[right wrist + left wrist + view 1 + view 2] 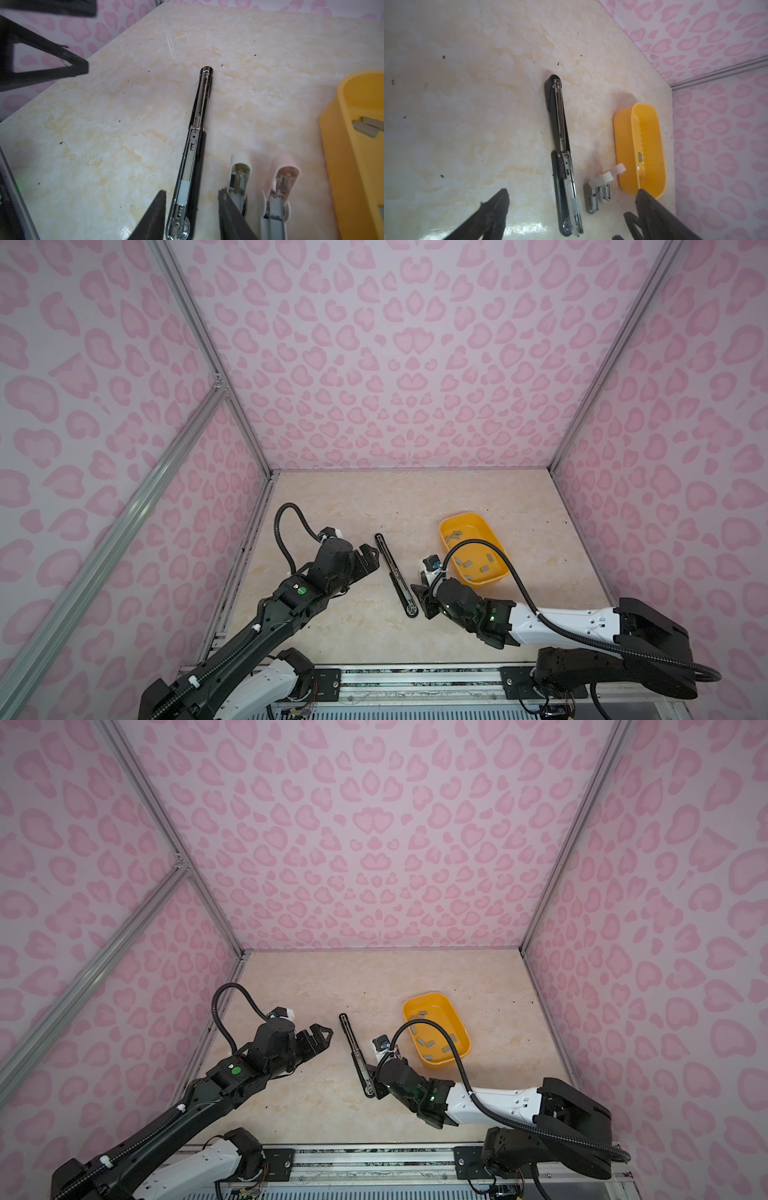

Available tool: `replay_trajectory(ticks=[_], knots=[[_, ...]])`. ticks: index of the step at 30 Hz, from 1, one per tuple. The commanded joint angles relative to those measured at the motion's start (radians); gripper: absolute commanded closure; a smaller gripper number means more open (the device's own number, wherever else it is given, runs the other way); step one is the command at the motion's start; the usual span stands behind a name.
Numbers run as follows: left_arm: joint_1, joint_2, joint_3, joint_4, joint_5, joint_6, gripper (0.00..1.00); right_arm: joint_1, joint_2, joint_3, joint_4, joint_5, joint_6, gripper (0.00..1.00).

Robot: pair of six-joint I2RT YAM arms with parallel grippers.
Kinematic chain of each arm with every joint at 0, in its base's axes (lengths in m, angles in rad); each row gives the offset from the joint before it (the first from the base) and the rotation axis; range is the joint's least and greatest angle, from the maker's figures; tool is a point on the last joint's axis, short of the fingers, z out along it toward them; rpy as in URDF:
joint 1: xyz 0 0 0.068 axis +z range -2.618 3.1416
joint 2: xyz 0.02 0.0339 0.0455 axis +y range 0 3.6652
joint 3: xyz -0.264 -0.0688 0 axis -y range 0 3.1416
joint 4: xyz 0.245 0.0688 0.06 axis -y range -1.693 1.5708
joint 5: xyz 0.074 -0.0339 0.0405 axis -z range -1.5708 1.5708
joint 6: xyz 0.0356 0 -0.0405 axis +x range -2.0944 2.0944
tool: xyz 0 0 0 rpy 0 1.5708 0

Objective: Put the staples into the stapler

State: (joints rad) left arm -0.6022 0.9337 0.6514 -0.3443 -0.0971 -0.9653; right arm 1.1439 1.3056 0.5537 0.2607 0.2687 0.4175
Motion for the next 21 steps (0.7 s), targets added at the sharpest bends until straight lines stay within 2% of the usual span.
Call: replay_trajectory(ticks=[1,3,5,9,14,21], knots=[[0.002,-0.04,-0.102,0.185,-0.037,0.098,0.04,0.018,0.009,-0.012,0.033,-0.007,-0.022,0.53],[0.004,-0.077,-0.138,0.241,-0.044,0.155,0.04,0.038,0.009,-0.022,0.025,0.002,-0.027,0.53],[0.006,-0.084,-0.128,0.219,-0.068,0.189,0.04,0.052,0.01,-0.037,0.018,0.019,-0.016,0.52],[0.011,-0.033,-0.133,0.239,0.014,0.252,0.04,0.063,0.035,-0.061,0.03,0.015,0.012,0.5],[0.018,0.015,-0.152,0.267,0.019,0.277,0.04,0.086,0.118,-0.029,0.048,0.024,0.014,0.46],[0.023,0.046,-0.153,0.285,0.036,0.292,0.04,0.091,0.254,0.027,0.07,0.031,0.034,0.5]])
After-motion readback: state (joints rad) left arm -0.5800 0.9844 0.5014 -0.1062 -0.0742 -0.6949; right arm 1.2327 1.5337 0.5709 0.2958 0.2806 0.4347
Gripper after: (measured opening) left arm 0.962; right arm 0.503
